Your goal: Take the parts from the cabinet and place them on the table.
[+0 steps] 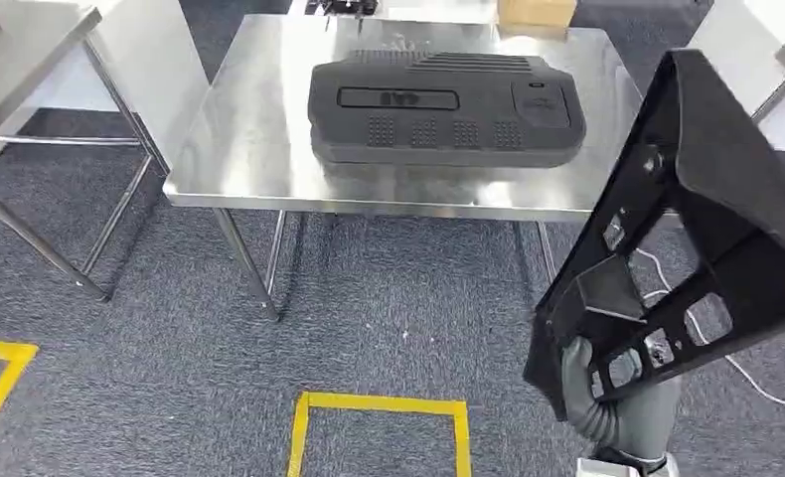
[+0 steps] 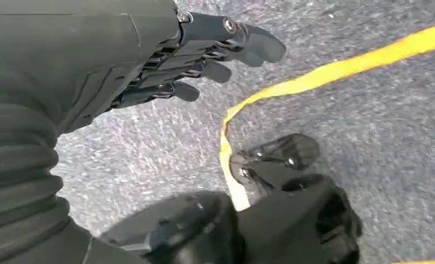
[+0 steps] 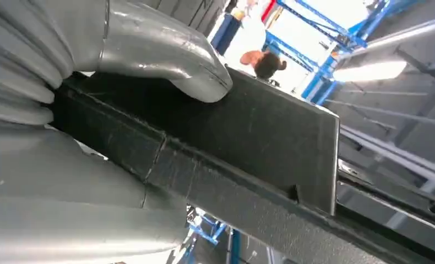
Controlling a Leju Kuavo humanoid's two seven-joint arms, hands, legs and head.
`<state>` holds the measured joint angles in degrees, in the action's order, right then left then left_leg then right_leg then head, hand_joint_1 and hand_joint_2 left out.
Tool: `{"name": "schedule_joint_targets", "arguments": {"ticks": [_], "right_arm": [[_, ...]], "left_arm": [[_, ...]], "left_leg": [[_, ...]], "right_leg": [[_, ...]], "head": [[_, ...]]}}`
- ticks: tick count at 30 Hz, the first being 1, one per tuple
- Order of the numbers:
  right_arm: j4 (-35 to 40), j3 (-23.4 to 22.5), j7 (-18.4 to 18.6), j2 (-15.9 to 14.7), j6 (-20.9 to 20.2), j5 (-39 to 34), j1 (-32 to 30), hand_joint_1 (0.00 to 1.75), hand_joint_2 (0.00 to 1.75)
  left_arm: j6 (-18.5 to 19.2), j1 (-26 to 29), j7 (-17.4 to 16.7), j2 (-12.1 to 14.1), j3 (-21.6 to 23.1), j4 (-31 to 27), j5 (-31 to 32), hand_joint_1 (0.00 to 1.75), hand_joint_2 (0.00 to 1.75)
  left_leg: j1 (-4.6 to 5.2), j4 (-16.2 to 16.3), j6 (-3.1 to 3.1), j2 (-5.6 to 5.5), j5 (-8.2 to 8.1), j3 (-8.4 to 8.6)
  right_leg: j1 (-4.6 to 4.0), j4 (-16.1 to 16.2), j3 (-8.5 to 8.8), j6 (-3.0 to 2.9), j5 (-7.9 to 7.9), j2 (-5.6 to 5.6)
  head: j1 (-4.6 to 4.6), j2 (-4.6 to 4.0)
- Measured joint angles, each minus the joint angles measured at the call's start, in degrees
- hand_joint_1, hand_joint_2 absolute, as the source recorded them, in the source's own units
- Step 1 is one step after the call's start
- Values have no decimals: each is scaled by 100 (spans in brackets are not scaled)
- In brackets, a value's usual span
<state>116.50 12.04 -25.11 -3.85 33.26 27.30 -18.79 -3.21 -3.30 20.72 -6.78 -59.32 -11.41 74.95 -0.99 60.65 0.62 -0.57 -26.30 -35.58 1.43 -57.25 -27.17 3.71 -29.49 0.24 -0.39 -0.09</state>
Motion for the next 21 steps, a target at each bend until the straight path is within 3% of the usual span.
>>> {"name": "schedule_joint_targets", "arguments": {"ticks": [2, 3, 5, 6, 7, 8, 10, 11, 12, 13, 15, 17, 19, 21], "right_arm": [[-2, -5, 15, -2, 11, 52, 11, 175, 175], [-2, -2, 15, 0, 15, 77, 30, 175, 175], [-6, -2, 15, 0, 15, 79, 33, 175, 175], [-13, -2, 15, 0, 15, 79, 30, 175, 175], [-24, -2, 15, 0, 15, 81, 23, 175, 175], [-28, -2, 15, 0, 15, 81, 21, 175, 175], [-31, -5, 20, 0, 18, 81, 22, 175, 175], [-31, -2, 22, 0, 20, 81, 23, 175, 175], [-35, -5, 24, 0, 24, 81, 15, 175, 175], [-33, -2, 28, 2, 24, 81, 25, 175, 175], [-35, -2, 35, 2, 33, 99, 14, 175, 175], [-31, -5, 42, 20, 37, 101, -7, 175, 175], [-33, -9, 42, 22, 50, 109, 11, 175, 175], [-35, -7, 63, 26, 53, 116, 6, 175, 175]], "left_arm": [[-4, 11, 2, 7, 0, -4, 2, 0, 175], [-4, 8, 2, 7, 0, -4, 0, 0, 175], [-4, 6, 4, 7, -2, -4, 2, 0, 175], [-4, 7, 4, 7, -2, -4, 2, 0, 175], [-4, 9, 4, 9, -2, -4, 2, 0, 175], [-4, 14, 4, 9, -2, -4, 2, 0, 175], [-2, 14, 4, 7, -2, -4, 2, 0, 175], [-2, 15, 4, 0, -2, -2, 2, 0, 175], [0, 14, 4, -7, -2, 0, 2, 0, 175], [0, 8, 7, -2, -2, 0, 2, 0, 175], [0, 20, 9, 2, -7, 0, 0, 0, 175], [2, 18, 9, 4, -9, 0, 0, 0, 175], [2, 12, 17, 2, -13, 0, 0, 0, 175], [2, 14, 15, 0, -24, 0, 0, 0, 175]], "left_leg": [[-1, -27, 90, -19, -22, 101], [11, -27, 127, -24, -45, 119], [43, -27, 185, -32, -98, 136], [60, -26, 199, -35, -125, 156], [80, -26, 207, -39, -154, 191], [96, -26, 209, -52, -193, 249], [125, -29, 203, -65, -274, 374], [124, -36, 196, -68, -317, 412], [145, -38, 166, -72, -347, 461], [127, -70, 127, -76, -369, 443], [129, -22, 75, -56, -325, 507], [134, 137, 24, -19, -434, 510], [114, 825, -27, 4, -618, 144], [77, 1535, -73, 6, -966, -369]], "right_leg": [[27, -155, -78, 20, -102, -13], [19, -502, -276, -16, -230, -16], [3, -1484, -921, -69, -536, -15], [-5, -1790, -1162, -74, -610, -16], [-10, -1868, -1304, -55, -572, -15], [-22, -1649, -1301, -16, -382, -15], [-65, -716, -998, 43, 170, -16], [-106, -208, -851, -2, 454, -23], [-132, -223, -875, -127, 363, -34], [-174, -195, -851, -192, 271, -38], [-181, -104, -804, -259, 357, -30], [-81, -45, -541, -305, 385, -18], [-65, -38, -433, -393, 326, -30], [-66, -39, -368, -393, 249, -28]], "head": [[29, 0], [24, 0], [59, 0], [59, 0], [59, 0], [55, 0], [59, 0], [64, 0], [33, 0], [37, 0], [40, 0], [33, 0], [-11, 0], [-11, 0]]}}
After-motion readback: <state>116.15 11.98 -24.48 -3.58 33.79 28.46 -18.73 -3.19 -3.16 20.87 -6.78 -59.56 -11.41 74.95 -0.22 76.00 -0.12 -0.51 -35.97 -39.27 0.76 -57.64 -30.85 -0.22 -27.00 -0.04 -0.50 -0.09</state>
